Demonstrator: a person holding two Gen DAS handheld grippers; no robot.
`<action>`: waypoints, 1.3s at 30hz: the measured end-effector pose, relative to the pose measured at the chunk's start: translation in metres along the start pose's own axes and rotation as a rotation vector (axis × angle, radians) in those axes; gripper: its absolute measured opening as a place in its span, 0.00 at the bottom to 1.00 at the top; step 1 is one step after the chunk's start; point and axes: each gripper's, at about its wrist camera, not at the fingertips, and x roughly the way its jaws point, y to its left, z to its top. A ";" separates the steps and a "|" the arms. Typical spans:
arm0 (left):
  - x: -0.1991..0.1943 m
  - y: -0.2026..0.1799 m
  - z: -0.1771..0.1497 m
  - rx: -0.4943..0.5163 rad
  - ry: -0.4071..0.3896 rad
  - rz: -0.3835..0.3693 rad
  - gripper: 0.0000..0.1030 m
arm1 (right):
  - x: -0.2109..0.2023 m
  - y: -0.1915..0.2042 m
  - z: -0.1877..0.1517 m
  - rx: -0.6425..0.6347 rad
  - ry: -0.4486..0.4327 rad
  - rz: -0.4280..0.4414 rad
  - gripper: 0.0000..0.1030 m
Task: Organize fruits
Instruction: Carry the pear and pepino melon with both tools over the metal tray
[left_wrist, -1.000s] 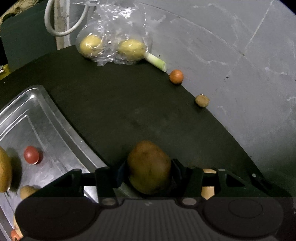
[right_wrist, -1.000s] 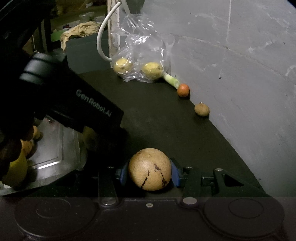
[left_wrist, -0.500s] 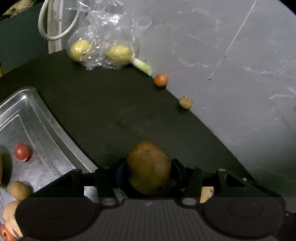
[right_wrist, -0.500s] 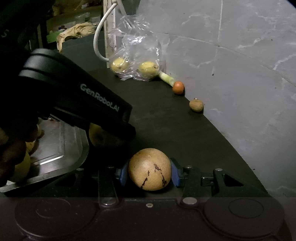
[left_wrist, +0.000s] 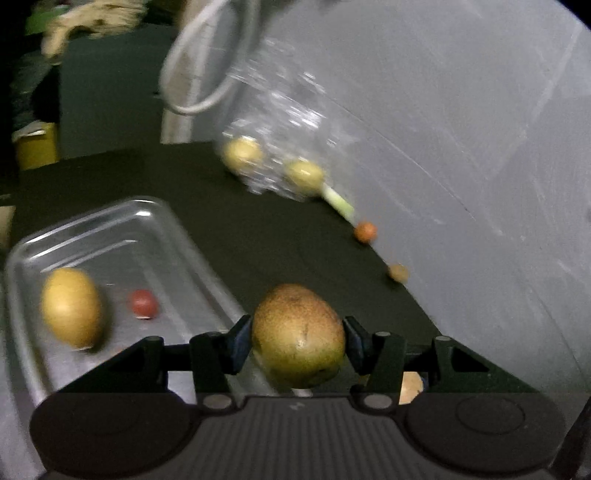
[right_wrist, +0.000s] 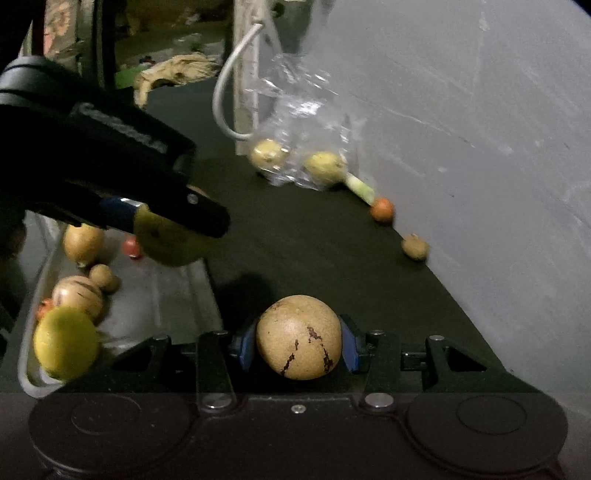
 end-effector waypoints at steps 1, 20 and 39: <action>-0.007 0.008 -0.001 -0.016 -0.012 0.018 0.54 | 0.000 0.004 0.002 -0.005 -0.003 0.011 0.46; -0.070 0.127 -0.042 -0.284 -0.078 0.233 0.55 | 0.019 0.091 0.014 -0.114 0.020 0.185 0.46; -0.036 0.134 -0.039 -0.246 -0.023 0.260 0.55 | 0.029 0.079 0.004 -0.053 0.071 0.135 0.46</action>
